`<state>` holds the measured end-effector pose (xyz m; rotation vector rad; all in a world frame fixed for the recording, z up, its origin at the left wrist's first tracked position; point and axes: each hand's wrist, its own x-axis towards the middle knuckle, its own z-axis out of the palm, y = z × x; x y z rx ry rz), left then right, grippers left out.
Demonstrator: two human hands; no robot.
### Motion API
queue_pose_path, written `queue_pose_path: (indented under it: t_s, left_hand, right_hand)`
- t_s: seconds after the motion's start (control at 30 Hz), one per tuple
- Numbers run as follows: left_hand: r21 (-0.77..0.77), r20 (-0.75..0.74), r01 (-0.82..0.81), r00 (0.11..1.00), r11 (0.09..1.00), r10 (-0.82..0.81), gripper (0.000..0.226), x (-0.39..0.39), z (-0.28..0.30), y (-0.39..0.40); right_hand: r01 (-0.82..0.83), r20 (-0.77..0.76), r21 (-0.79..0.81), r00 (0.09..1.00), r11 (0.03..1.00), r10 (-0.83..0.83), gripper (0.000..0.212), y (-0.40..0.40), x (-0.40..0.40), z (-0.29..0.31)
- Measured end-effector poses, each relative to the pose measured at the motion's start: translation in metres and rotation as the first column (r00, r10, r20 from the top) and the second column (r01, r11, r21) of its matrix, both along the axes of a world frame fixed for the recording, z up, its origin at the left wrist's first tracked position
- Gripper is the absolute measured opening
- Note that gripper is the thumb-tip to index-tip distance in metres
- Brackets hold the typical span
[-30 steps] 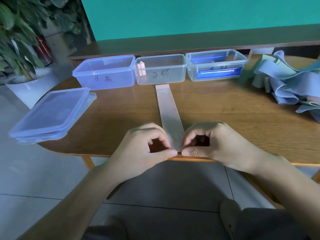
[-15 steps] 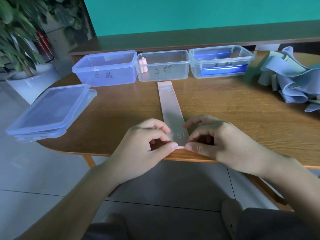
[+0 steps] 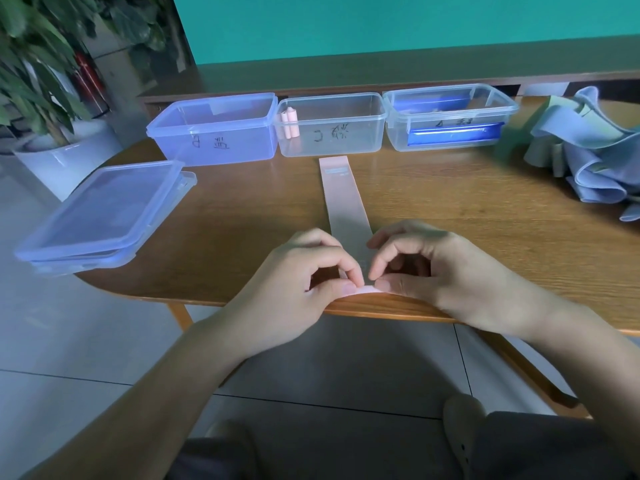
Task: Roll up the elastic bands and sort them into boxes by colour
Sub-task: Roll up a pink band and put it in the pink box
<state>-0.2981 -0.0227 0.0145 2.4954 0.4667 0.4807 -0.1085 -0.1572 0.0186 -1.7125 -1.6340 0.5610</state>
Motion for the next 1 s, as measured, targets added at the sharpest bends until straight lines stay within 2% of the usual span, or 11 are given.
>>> queue_pose_path:
  t_s: [0.2, 0.5, 0.73, 1.0]
  left_hand:
    - [0.076, 0.032, 0.018, 0.999, 0.997, -0.020, 0.007, -0.004, -0.002, 0.001]
    - [0.064, 0.042, -0.035, 0.999, 0.997, 0.032, 0.006, -0.003, -0.001, 0.002]
    - [0.102, 0.047, -0.045, 0.998, 0.994, 0.040, 0.016, -0.001, -0.003, 0.002]
    - [0.092, -0.003, -0.111, 0.994, 0.990, 0.111, 0.022, 0.003, -0.003, 0.004]
  right_hand:
    - [-0.100, 0.145, 0.007, 0.985, 0.995, 0.098, 0.014, -0.004, 0.001, -0.003]
    - [-0.049, 0.115, 0.025, 0.992, 0.998, 0.045, 0.016, -0.002, 0.001, -0.002]
    - [0.008, 0.182, 0.036, 0.983, 0.999, -0.014, 0.007, 0.001, 0.001, -0.003]
    - [0.119, 0.192, -0.037, 0.975, 0.992, -0.110, 0.019, 0.009, 0.003, 0.004]
